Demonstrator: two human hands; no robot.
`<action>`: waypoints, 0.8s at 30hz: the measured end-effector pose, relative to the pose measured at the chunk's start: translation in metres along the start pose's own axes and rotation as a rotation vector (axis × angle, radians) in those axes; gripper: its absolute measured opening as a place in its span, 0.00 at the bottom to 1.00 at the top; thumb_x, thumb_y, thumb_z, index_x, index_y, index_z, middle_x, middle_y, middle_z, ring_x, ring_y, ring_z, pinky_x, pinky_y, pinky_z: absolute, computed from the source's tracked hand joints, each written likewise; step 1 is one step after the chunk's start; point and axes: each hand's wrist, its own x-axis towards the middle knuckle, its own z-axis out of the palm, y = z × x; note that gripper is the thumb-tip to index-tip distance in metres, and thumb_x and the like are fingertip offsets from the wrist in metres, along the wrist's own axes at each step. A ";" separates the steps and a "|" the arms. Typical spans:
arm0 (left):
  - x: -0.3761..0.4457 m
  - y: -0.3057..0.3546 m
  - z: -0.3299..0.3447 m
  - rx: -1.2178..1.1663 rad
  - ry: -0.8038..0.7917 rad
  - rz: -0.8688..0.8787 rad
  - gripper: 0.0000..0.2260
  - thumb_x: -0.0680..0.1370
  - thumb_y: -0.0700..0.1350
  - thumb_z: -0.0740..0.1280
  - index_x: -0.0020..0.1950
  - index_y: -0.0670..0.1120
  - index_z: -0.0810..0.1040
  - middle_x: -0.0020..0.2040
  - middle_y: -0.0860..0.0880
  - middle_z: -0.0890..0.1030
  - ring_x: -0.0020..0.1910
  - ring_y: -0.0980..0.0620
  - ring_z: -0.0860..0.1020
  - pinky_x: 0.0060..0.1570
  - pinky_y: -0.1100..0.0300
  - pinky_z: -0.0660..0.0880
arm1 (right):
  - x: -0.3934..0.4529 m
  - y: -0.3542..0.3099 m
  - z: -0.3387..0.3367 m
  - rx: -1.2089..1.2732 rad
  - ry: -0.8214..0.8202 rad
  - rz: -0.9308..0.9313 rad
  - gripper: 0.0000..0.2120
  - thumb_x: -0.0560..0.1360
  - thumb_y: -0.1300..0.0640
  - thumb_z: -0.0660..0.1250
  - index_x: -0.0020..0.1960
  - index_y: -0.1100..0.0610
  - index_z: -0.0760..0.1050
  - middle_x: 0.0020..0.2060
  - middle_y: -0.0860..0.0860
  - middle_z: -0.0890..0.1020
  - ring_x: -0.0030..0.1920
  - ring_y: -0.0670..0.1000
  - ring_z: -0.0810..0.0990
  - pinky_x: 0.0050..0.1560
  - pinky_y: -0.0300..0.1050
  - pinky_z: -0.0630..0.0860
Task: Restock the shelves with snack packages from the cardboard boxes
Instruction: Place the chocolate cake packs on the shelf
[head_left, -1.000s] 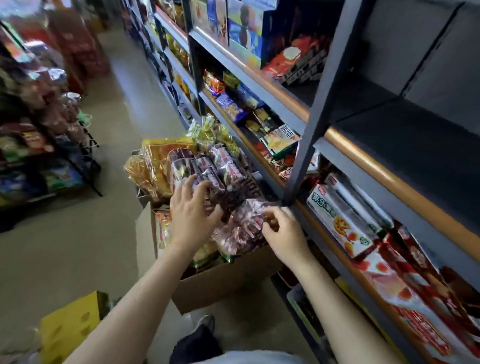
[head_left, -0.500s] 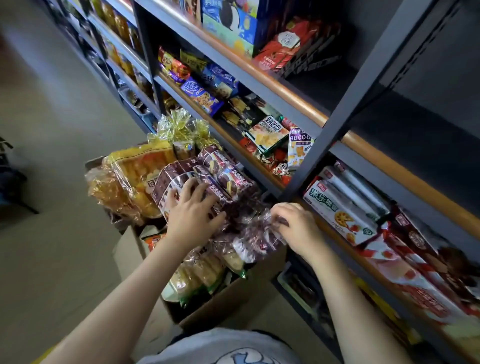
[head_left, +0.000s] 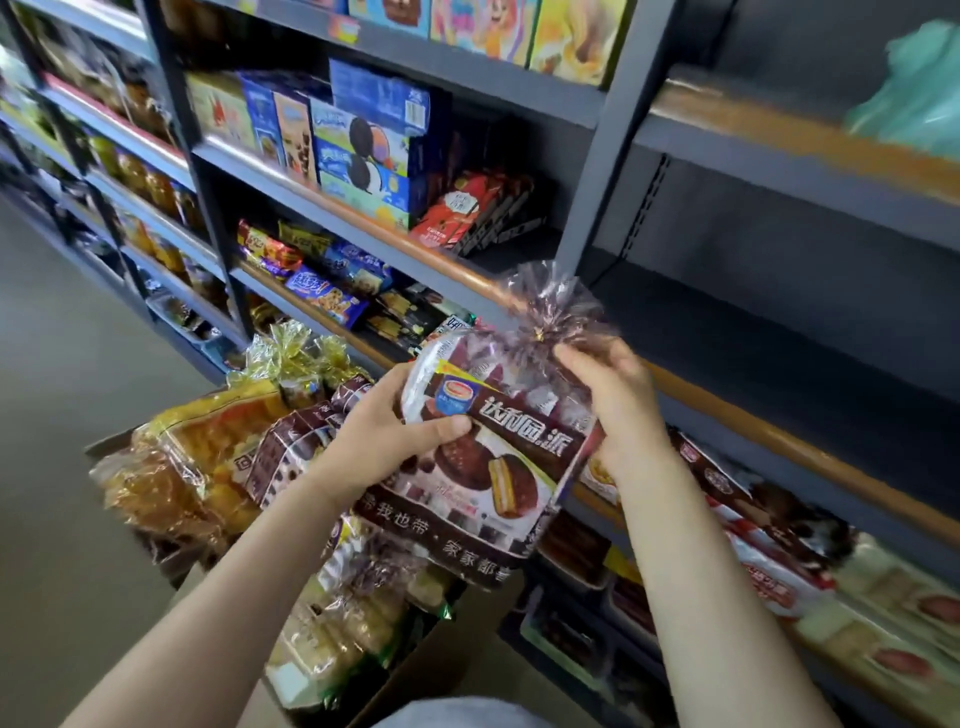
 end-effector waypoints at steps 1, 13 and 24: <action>-0.002 0.001 0.002 -0.047 0.022 -0.018 0.25 0.71 0.48 0.78 0.66 0.52 0.73 0.55 0.46 0.86 0.52 0.43 0.86 0.56 0.38 0.80 | -0.002 0.004 -0.002 0.055 -0.003 0.058 0.14 0.74 0.52 0.74 0.56 0.54 0.77 0.52 0.55 0.85 0.49 0.55 0.86 0.55 0.57 0.81; -0.005 0.003 0.033 -0.164 0.002 -0.188 0.12 0.78 0.57 0.71 0.45 0.49 0.84 0.49 0.40 0.87 0.47 0.36 0.85 0.54 0.38 0.81 | -0.077 0.071 -0.023 0.154 -0.038 0.306 0.20 0.75 0.50 0.72 0.65 0.52 0.75 0.53 0.53 0.86 0.53 0.56 0.86 0.52 0.53 0.81; -0.051 0.009 0.189 -0.235 -0.328 -0.252 0.21 0.77 0.57 0.72 0.66 0.47 0.77 0.54 0.40 0.86 0.51 0.37 0.85 0.50 0.41 0.81 | -0.186 0.051 -0.176 0.208 0.240 0.163 0.24 0.72 0.49 0.75 0.65 0.54 0.75 0.56 0.55 0.85 0.56 0.58 0.84 0.62 0.62 0.77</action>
